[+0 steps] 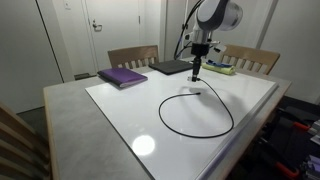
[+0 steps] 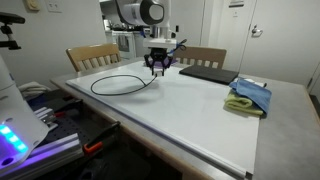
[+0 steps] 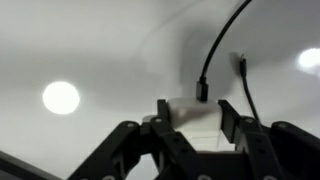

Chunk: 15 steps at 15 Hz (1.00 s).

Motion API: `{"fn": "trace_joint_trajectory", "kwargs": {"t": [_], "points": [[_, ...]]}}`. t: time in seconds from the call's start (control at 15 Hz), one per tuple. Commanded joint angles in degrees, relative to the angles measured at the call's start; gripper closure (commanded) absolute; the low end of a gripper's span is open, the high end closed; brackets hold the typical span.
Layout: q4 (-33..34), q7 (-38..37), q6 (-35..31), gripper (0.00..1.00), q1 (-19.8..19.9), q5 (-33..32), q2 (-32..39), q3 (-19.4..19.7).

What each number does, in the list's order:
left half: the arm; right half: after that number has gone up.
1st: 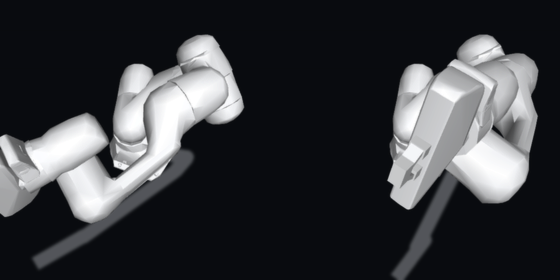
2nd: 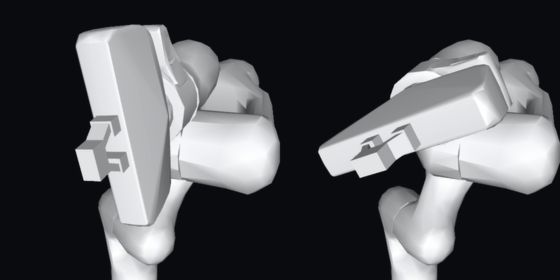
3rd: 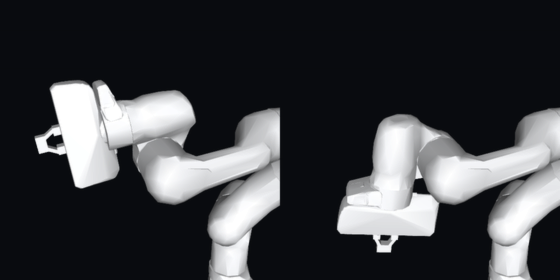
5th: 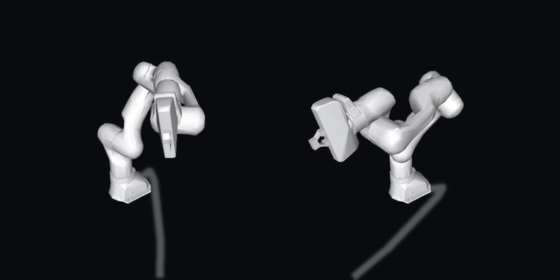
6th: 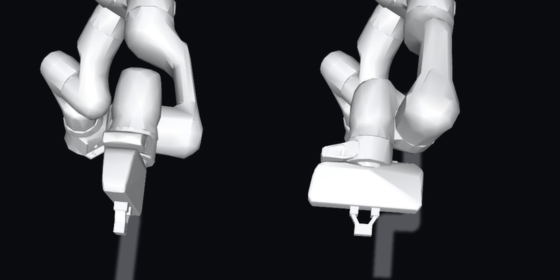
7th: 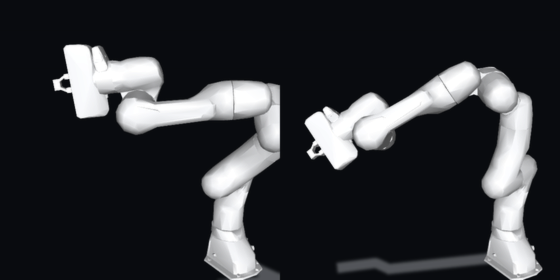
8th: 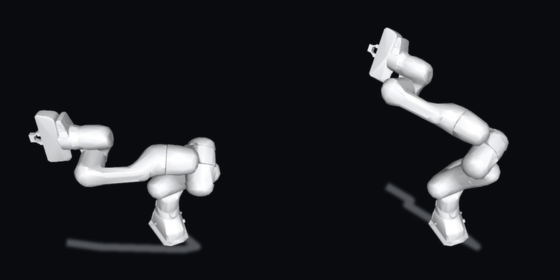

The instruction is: Make a circle with the charger on the table

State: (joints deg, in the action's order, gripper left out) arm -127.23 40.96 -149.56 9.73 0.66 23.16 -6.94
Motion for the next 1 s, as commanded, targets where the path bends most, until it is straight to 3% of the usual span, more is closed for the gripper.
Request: {"fn": "trace_joint_trajectory", "kwargs": {"t": [0.0, 0.13, 0.2, 0.53, 0.6, 0.73, 0.93], "points": [[1.3, 11.73, 4.73, 0.73, 2.57, 1.83, -0.34, -3.38], [1.1, 18.87, 6.04, 0.73, 3.39, 3.79, -0.18, -4.73], [0.84, 12.8, 3.95, 0.48, 0.53, 2.52, -0.08, -1.97], [0.85, 17.31, 4.85, 0.48, 0.85, 3.7, -0.09, -2.58], [0.85, 17.34, 4.86, 0.73, 0.85, 3.7, -0.09, -2.58], [1.15, 20.81, 4.68, 0.73, 1.09, 2.59, -0.4, -2.97], [2.86, 24.05, 8.34, 0.73, -1.07, -5.52, -0.29, -0.65]]}}
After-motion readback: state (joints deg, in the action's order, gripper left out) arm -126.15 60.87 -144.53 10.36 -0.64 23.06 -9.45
